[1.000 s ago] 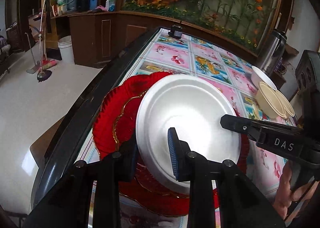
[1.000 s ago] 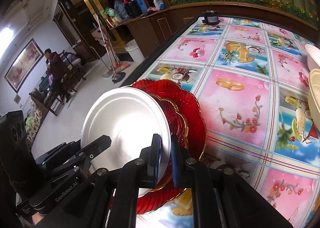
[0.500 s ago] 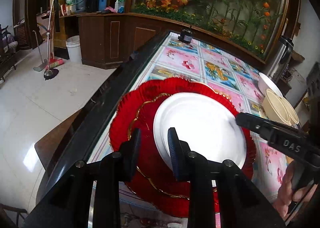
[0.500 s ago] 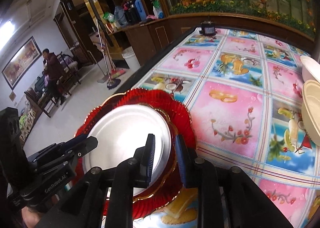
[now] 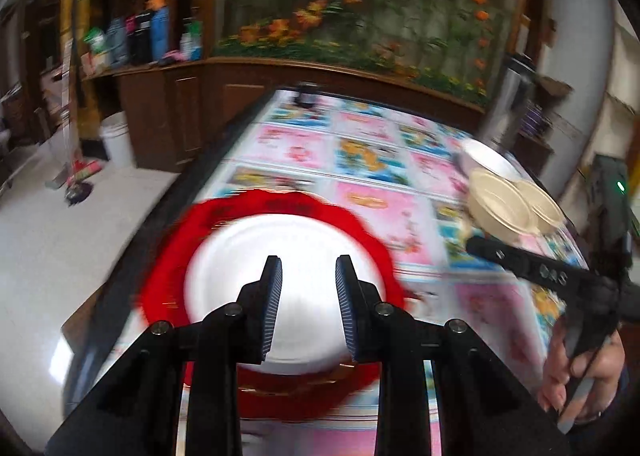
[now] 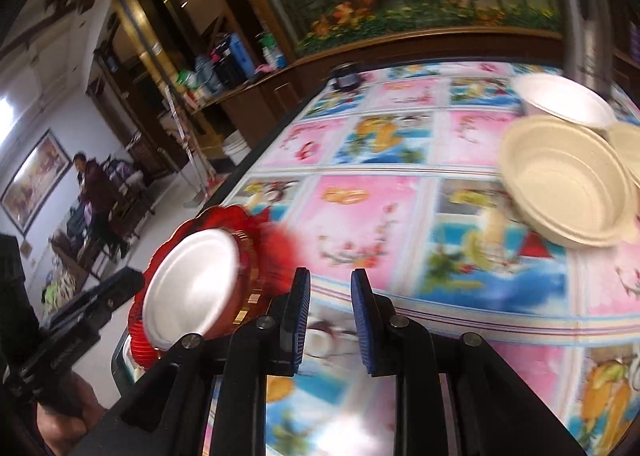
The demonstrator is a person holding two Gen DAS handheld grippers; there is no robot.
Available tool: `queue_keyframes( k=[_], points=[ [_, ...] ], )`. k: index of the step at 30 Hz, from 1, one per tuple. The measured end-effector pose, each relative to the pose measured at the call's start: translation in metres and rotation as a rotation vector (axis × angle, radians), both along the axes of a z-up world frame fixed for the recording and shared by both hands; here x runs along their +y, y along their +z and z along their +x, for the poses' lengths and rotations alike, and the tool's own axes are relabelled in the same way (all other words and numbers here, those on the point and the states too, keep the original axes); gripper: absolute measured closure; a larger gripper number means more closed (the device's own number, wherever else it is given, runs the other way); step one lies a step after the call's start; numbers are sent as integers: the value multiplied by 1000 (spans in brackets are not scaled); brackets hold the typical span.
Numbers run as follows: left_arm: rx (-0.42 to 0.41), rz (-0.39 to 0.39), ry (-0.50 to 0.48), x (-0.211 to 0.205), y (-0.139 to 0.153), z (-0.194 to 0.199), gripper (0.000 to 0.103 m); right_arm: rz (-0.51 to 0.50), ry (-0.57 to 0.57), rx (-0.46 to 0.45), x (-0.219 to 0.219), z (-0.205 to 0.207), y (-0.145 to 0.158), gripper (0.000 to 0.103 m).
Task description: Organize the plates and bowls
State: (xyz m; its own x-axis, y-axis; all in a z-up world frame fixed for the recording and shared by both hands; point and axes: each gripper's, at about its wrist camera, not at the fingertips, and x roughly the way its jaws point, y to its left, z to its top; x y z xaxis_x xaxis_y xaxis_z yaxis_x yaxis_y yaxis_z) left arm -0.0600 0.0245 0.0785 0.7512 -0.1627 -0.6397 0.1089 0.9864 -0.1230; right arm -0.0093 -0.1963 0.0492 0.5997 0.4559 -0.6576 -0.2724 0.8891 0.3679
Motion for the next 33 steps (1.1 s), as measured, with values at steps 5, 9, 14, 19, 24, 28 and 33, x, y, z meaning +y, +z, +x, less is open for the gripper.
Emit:
queue_keyframes(
  k=[5, 9, 14, 19, 24, 28, 33],
  points=[
    [37, 38, -145, -59, -9, 1, 76, 27, -130, -13, -61, 6, 0, 80],
    [72, 46, -224, -90, -17, -1, 76, 30, -237, -4, -105, 29, 6, 79],
    [96, 67, -256, -103, -21, -4, 76, -28, -255, 38, -123, 69, 1, 60],
    [108, 70, -249, -101, -23, -4, 76, -23, -137, 115, -113, 75, -16, 60],
    [106, 59, -255, -99, -23, -4, 76, -58, 104, 126, -98, 27, -5, 60],
    [111, 53, -271, -104, -23, -4, 76, -48, 169, -15, -112, -27, 23, 58],
    [128, 21, -320, -121, -19, 0, 76, -60, -174, -87, -164, -37, 39, 53]
  ],
)
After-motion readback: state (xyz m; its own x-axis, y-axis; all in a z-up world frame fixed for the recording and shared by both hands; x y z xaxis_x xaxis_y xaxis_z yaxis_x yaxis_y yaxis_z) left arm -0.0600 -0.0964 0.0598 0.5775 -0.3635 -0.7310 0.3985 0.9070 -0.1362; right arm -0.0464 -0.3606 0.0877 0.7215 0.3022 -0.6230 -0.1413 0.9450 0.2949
